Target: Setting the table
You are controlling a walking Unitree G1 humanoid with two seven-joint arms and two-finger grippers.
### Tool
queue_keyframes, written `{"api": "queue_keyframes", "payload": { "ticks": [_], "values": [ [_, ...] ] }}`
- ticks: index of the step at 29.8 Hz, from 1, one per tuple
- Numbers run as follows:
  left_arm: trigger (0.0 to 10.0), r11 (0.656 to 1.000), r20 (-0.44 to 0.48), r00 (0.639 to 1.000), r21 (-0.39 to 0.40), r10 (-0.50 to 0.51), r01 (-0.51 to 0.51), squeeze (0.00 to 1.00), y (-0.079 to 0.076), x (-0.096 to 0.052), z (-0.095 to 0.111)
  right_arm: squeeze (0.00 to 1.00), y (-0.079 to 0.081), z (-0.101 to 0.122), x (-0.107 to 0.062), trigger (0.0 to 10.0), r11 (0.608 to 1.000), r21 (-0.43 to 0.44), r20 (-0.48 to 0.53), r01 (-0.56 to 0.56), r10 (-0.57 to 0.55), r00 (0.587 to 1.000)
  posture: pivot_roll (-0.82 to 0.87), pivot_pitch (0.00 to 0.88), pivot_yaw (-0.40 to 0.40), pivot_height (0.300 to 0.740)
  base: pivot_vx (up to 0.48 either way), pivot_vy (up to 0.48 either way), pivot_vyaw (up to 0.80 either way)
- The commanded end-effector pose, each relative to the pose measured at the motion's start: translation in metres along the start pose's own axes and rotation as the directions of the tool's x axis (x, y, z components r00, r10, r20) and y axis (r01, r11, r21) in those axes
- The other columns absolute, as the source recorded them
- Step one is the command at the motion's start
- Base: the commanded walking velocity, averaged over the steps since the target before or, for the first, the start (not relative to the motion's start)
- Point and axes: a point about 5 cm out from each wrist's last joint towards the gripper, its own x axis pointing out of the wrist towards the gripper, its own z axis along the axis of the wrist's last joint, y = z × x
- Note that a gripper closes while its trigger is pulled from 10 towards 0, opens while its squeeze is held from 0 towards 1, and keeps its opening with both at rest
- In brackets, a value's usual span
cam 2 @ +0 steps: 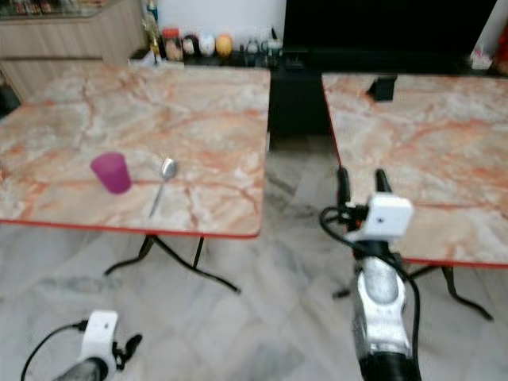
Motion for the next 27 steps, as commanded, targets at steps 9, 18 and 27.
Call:
{"api": "queue_keyframes", "payload": {
  "ticks": [9, 18, 27],
  "values": [
    [10.0, 1.000, -0.022, 1.000, -0.020, -0.016, 0.015, 0.00, -0.0058, -0.0001, -0.0045, 0.00, -0.0070, -0.0003, 0.0017, 10.0, 1.000, -0.002, -0.011, 0.028, -0.028, 1.000, 0.00, 0.000, 0.026, 0.740, 0.000, 0.357, 0.00],
    [10.0, 1.000, -0.020, 1.000, -0.024, -0.018, 0.017, 0.00, -0.0065, 0.0000, -0.0044, 0.00, -0.0061, -0.0014, 0.0015, 10.0, 1.000, 0.000, -0.017, 0.023, -0.023, 1.000, 0.00, 0.000, 0.025, 0.740, 0.000, 0.352, 0.00],
    [10.0, 1.000, -0.020, 1.000, -0.026, -0.016, 0.015, 0.00, -0.0063, -0.0001, -0.0044, 0.00, -0.0105, -0.0006, 0.0025, 10.0, 0.999, -0.010, -0.017, 0.032, -0.032, 0.999, 0.01, 0.000, 0.025, 0.740, 0.000, 0.351, 0.00]
  ]
}}
